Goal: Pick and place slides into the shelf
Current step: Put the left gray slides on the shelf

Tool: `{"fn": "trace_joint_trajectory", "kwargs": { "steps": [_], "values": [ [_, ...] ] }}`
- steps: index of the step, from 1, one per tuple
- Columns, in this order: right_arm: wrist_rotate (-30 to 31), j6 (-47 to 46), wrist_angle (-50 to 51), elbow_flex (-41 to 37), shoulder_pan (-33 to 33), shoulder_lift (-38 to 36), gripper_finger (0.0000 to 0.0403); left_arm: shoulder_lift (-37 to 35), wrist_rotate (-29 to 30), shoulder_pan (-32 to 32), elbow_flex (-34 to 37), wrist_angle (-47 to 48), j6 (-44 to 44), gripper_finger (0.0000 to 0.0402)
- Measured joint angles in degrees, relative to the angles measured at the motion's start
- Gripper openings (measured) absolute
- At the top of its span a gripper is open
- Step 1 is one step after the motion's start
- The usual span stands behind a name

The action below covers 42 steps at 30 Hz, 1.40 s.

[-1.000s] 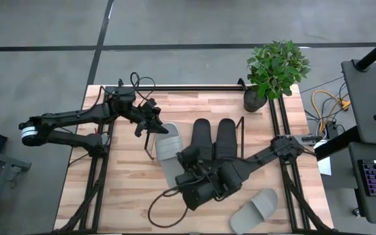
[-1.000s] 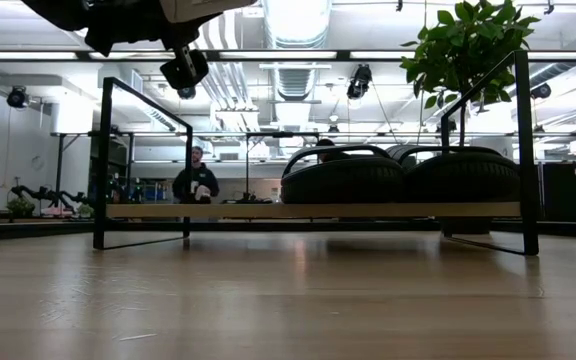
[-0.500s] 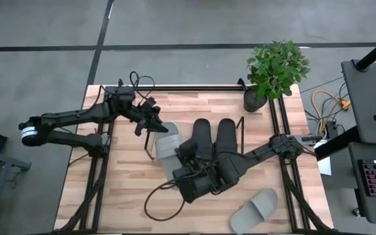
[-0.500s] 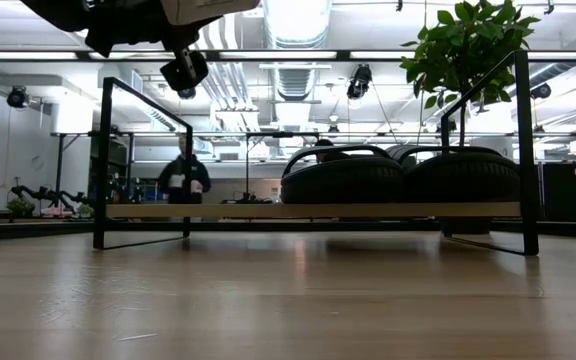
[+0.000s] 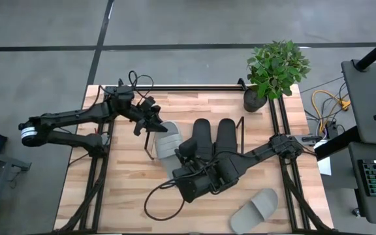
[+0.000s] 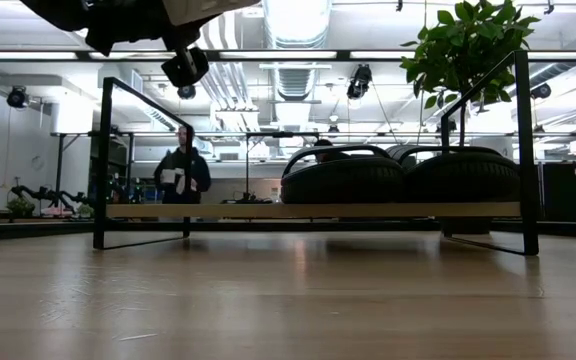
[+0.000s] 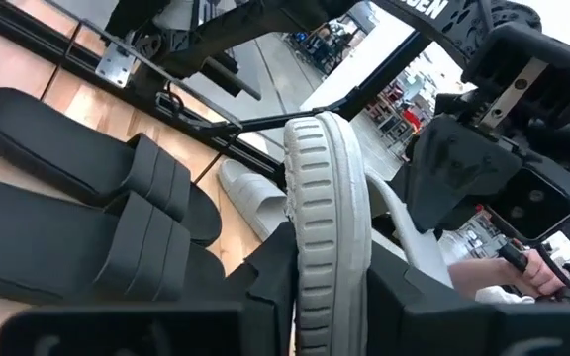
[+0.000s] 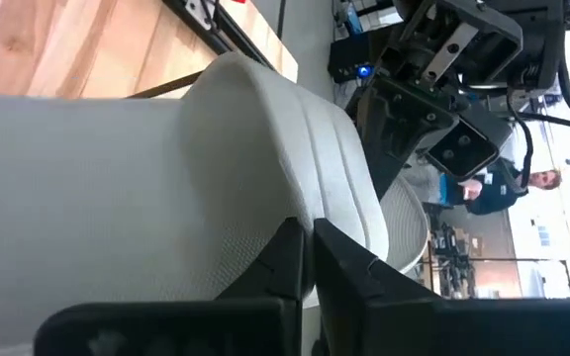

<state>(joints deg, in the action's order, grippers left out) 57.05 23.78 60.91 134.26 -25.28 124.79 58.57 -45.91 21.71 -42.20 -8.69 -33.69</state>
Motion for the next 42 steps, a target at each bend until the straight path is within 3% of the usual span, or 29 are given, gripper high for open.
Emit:
{"fn": "trace_joint_trajectory", "kwargs": {
  "steps": [8,16,21,33,42],
  "values": [
    [1.3,-1.1,0.1,0.0,0.0,0.0,0.0009,-2.3,-0.7,0.1,-0.3,0.0,8.7,0.0102],
    [3.0,-2.8,0.2,0.0,0.2,0.0,0.0009,-4.9,-0.5,0.1,-0.3,0.2,16.7,0.0199],
    [3.6,-4.5,0.4,0.0,0.3,0.0,0.0008,-9.2,4.8,0.3,-0.9,-0.1,20.4,0.024],
    [3.7,-10.3,1.4,0.0,1.7,-0.1,0.0008,-22.3,7.9,0.3,-0.8,-0.4,22.7,0.0247],
    [4.6,-16.6,1.7,0.0,4.4,-0.3,0.0008,-31.0,21.7,-0.7,0.6,16.3,39.4,0.0247]
  ]
}}
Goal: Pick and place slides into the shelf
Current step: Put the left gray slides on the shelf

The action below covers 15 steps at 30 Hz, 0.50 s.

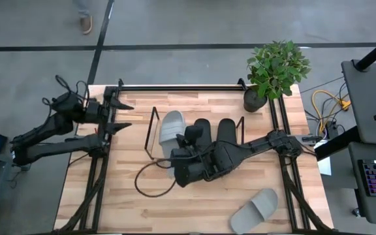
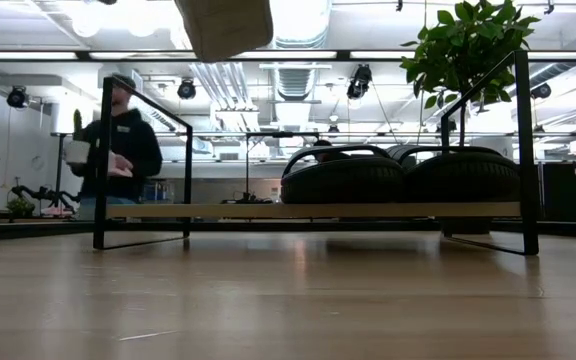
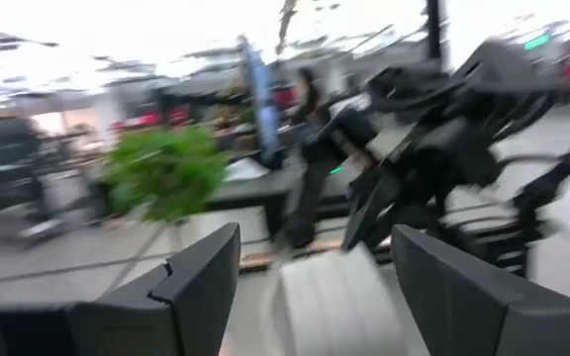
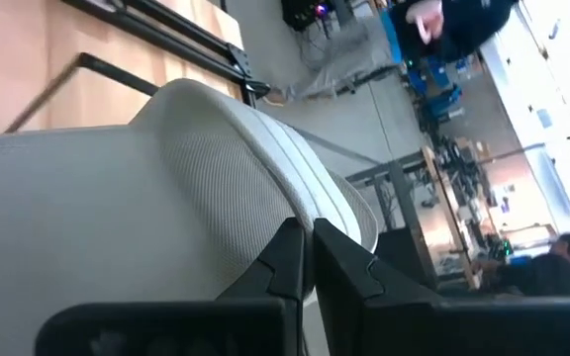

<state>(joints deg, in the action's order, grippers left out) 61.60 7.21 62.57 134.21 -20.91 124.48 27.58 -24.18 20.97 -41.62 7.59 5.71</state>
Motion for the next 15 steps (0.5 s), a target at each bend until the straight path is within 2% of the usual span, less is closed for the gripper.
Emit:
{"fn": "trace_joint_trajectory", "kwargs": {
  "steps": [3,9,15],
  "values": [
    [0.0,-1.1,0.0,0.0,1.2,-0.2,0.0008,-1.9,3.8,-0.5,0.5,3.6,2.5,0.0247],
    [-0.1,-3.2,0.0,0.0,3.4,-0.3,0.0008,-2.6,7.3,-1.6,0.6,7.6,6.7,0.0247],
    [-0.1,-2.7,0.0,0.0,4.1,-0.3,0.0008,-3.0,18.4,-3.9,-1.0,11.7,11.7,0.0247]
  ]
}}
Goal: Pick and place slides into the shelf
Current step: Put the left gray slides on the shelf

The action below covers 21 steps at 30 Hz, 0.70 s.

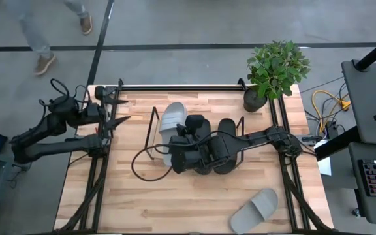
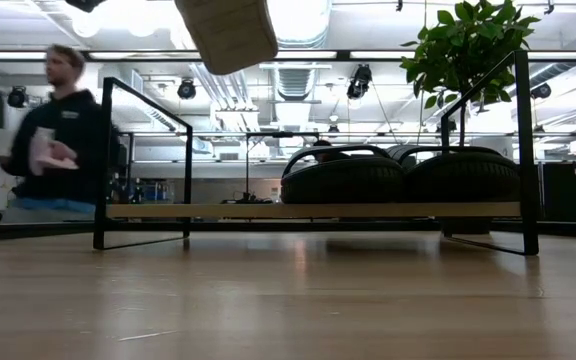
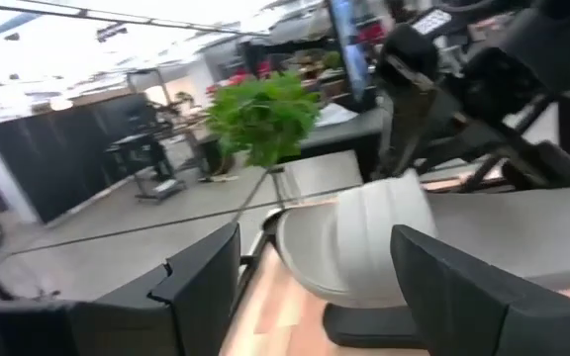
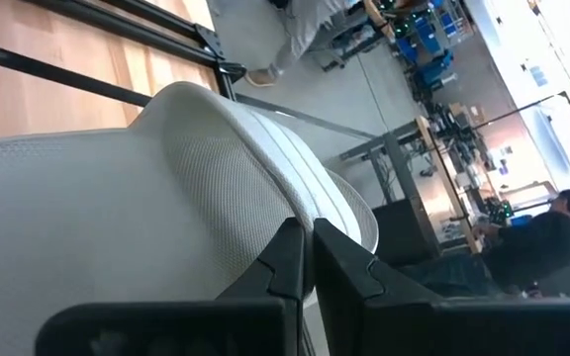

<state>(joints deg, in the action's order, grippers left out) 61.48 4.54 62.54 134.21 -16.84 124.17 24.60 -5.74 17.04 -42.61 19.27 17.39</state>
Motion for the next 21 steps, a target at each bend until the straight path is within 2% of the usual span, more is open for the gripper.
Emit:
{"fn": "trace_joint_trajectory", "kwargs": {
  "steps": [5,10,17,21],
  "values": [
    [-0.3,0.4,0.2,0.0,0.7,-0.2,0.0008,0.1,3.5,-1.8,-0.9,0.5,2.5,0.0247],
    [-1.0,1.3,0.2,0.0,0.8,-0.4,0.0008,2.2,6.7,-3.0,-5.3,-1.4,5.4,0.0247],
    [-1.8,1.4,0.2,0.0,0.8,-0.8,0.0008,10.5,5.8,-6.4,-9.9,-5.2,8.7,0.0247],
    [-1.8,1.5,0.5,0.0,0.8,-1.0,0.0008,14.9,10.9,-10.9,-12.0,-5.0,13.8,0.0247]
  ]
}}
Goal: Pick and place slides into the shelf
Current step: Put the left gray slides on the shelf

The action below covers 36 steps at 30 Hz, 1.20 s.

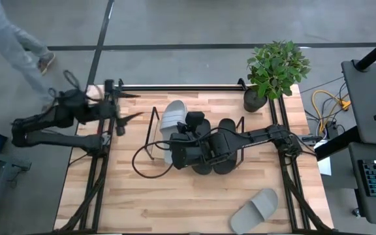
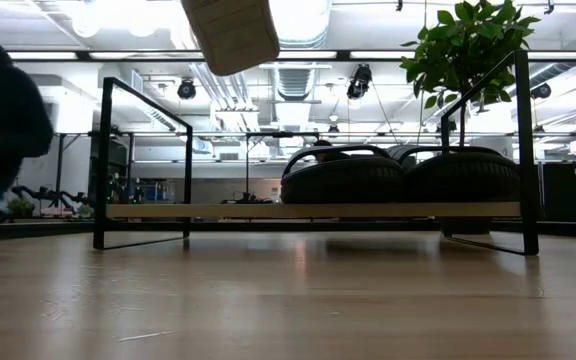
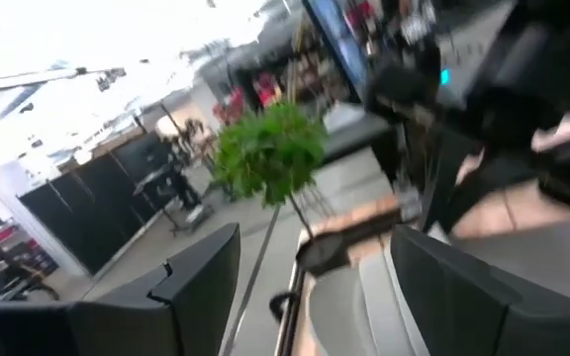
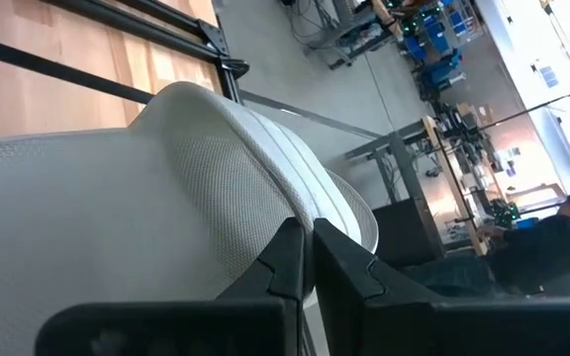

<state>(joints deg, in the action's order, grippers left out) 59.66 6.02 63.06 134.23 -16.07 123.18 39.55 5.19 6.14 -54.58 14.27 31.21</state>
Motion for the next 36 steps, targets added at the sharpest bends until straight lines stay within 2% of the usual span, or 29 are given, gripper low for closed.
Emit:
{"fn": "trace_joint_trajectory", "kwargs": {
  "steps": [4,10,14,20,25,32,36],
  "values": [
    [0.0,-0.1,1.8,0.0,0.0,-0.7,0.0008,2.4,10.8,-6.8,-1.0,2.6,3.1,0.0247],
    [0.3,-1.4,2.8,0.0,0.0,-2.5,0.0008,1.4,30.2,-18.3,-0.1,4.4,5.3,0.0247],
    [0.2,-1.5,2.6,0.0,0.0,-2.6,0.0008,3.1,36.0,-25.0,0.5,4.3,5.6,0.0247],
    [0.0,-3.8,2.6,0.0,0.0,-2.5,0.0008,11.0,52.4,-32.0,0.7,4.0,10.2,0.0247],
    [-0.1,-4.1,2.6,0.0,0.0,-2.5,0.0008,16.1,57.2,-33.5,0.6,2.5,10.8,0.0247],
    [-0.1,-4.5,2.6,0.0,0.0,-2.4,0.0008,18.6,57.4,-33.6,0.5,-3.4,11.6,0.0247],
    [-0.1,-4.5,2.4,0.0,0.0,-2.4,0.0008,19.0,56.8,-33.6,0.2,-3.6,11.1,0.0247]
  ]
}}
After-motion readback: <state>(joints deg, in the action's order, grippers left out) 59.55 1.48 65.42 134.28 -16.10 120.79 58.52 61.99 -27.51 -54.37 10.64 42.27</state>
